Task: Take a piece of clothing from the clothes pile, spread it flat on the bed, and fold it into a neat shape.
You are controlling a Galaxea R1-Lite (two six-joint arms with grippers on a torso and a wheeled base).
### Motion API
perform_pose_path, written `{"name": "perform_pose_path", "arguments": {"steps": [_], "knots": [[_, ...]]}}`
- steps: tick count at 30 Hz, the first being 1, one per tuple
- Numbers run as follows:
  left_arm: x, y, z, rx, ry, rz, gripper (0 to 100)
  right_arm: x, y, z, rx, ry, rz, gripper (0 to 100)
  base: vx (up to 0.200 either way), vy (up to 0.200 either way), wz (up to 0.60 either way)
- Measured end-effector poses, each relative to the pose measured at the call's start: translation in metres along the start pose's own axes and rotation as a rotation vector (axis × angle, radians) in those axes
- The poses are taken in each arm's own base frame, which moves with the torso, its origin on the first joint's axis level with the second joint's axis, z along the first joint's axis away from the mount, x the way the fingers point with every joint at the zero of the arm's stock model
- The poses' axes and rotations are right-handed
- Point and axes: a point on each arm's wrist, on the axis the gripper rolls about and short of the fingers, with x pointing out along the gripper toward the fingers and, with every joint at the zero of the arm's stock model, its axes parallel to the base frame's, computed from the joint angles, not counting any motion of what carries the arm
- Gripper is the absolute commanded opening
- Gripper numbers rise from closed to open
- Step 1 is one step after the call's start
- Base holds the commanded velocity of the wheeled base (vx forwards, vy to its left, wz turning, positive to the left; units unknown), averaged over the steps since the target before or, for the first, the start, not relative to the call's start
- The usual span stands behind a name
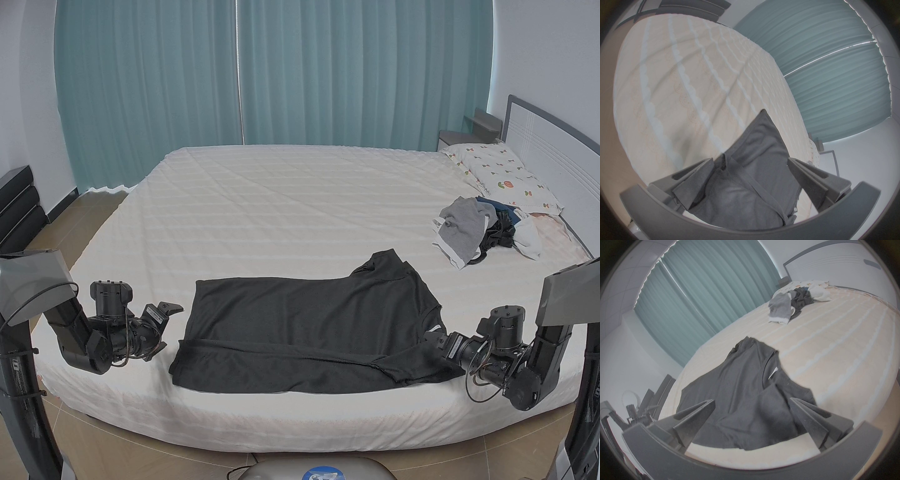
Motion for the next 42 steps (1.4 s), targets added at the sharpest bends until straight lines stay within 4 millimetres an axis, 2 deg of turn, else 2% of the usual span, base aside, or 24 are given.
{"name": "perform_pose_path", "arguments": {"steps": [8,14,22,26,33,37,42], "knots": [[0.002,-0.003,0.002,-0.001,-0.074,0.035,100,-0.002,-0.009,0.017,0.031,-0.022,0.030,100,0.150,0.000,0.00],[0.002,-0.004,0.001,0.000,-0.056,0.021,100,0.002,-0.014,0.016,0.048,0.013,0.061,100,0.200,0.000,0.00],[0.001,-0.003,0.000,0.014,-0.041,0.017,100,0.003,-0.030,0.018,0.101,0.111,0.171,100,0.000,0.000,0.00],[-0.004,0.002,-0.006,0.093,0.007,0.020,100,0.000,-0.039,0.019,0.126,0.145,0.194,100,0.000,0.000,0.00],[-0.023,0.026,-0.027,0.326,0.142,0.053,100,-0.002,-0.045,0.014,0.121,0.179,0.202,100,0.000,0.000,0.00],[-0.030,0.034,-0.038,0.359,0.202,0.064,100,-0.003,-0.050,0.007,0.078,0.205,0.197,100,0.000,0.000,0.00],[-0.024,0.032,-0.041,0.375,0.210,0.056,100,-0.002,-0.053,0.002,0.069,0.222,0.190,100,0.000,0.000,0.00]]}}
